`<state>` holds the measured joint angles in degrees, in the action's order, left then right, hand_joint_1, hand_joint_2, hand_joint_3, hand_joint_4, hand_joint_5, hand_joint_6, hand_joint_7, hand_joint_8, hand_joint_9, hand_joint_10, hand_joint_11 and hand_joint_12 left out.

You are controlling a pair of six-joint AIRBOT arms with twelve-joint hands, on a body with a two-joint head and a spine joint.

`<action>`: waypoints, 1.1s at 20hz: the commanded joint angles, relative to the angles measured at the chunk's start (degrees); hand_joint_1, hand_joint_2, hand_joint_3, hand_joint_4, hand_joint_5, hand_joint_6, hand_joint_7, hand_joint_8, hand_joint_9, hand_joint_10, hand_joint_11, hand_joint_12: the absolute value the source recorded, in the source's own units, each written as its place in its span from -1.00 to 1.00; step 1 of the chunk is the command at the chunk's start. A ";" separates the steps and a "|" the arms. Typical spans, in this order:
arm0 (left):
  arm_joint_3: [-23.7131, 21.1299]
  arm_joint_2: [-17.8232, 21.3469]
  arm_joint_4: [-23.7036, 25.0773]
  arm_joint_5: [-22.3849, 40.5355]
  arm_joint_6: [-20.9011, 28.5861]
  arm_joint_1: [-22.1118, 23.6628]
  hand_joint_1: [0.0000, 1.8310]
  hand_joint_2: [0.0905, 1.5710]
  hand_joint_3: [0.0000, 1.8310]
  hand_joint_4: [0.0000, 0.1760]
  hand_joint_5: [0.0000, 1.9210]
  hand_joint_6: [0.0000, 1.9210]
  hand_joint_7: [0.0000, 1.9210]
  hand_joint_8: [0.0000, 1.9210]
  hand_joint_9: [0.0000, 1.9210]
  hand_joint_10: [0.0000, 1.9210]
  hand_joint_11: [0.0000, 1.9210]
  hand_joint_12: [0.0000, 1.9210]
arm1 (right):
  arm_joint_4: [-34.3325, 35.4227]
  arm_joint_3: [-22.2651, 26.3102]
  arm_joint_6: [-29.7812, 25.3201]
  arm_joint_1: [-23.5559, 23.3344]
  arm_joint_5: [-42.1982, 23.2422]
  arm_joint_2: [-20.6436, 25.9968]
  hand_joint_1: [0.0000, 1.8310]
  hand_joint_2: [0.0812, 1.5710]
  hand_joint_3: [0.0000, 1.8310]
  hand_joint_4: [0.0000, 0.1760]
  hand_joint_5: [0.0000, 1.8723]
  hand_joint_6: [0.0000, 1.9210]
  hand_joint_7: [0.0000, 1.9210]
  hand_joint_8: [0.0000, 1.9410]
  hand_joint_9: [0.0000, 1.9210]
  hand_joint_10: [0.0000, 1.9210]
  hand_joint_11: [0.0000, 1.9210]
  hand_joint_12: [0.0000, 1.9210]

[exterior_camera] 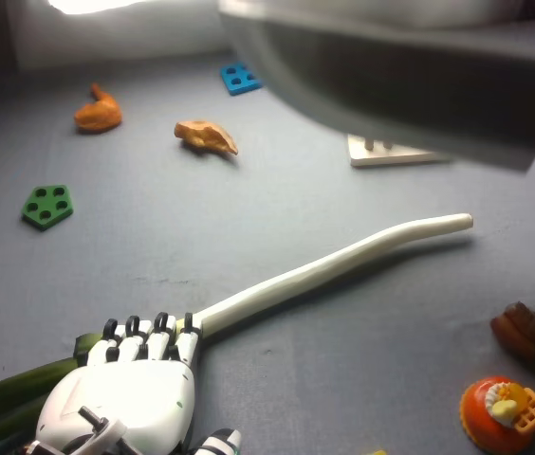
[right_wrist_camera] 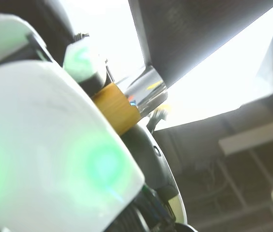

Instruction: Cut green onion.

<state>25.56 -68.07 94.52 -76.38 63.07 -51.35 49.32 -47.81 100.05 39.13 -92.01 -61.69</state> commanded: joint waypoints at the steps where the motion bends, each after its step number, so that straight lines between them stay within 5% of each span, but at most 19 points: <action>1: -0.26 -0.16 1.74 -1.72 -0.09 0.18 -0.54 0.72 -1.00 -1.00 -1.00 -1.00 -1.00 -1.00 -1.00 -1.00 -1.00 -1.00 | -4.17 -0.04 -1.35 -0.85 -3.95 0.99 0.74 -0.12 -0.08 1.00 0.40 1.00 0.62 1.00 0.69 1.00 0.76 1.00; 6: -0.20 -0.15 1.97 -1.73 -0.09 0.17 -0.55 0.72 -1.00 -1.00 -0.98 -0.99 -1.00 -1.00 -1.00 -1.00 -1.00 -1.00 | -5.94 -5.11 -9.83 -6.22 12.45 5.41 0.71 -0.08 -0.09 1.00 0.39 1.00 0.61 1.00 0.68 1.00 0.74 1.00; 11: 0.04 -0.15 2.38 -1.72 -0.09 0.23 -0.56 0.73 -1.00 -1.00 -1.00 -1.00 -1.00 -1.00 -1.00 -1.00 -1.00 -1.00 | -17.46 -12.86 -18.70 -9.09 17.43 5.40 0.71 -0.15 -0.02 1.00 0.37 1.00 0.60 1.00 0.68 1.00 0.74 1.00; 22: 0.87 2.77 2.74 1.32 -3.14 3.97 -0.53 0.72 -1.00 -1.00 -0.98 -1.00 -1.00 -1.00 -1.00 -1.00 -1.00 -1.00 | -18.28 -33.78 -28.37 -11.58 30.80 -4.28 0.72 -0.08 -0.17 1.00 0.42 1.00 0.58 1.00 0.65 1.00 0.72 1.00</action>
<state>26.46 -65.25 93.03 -72.36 59.96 -47.59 32.12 -82.17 71.92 28.16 -54.48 -67.07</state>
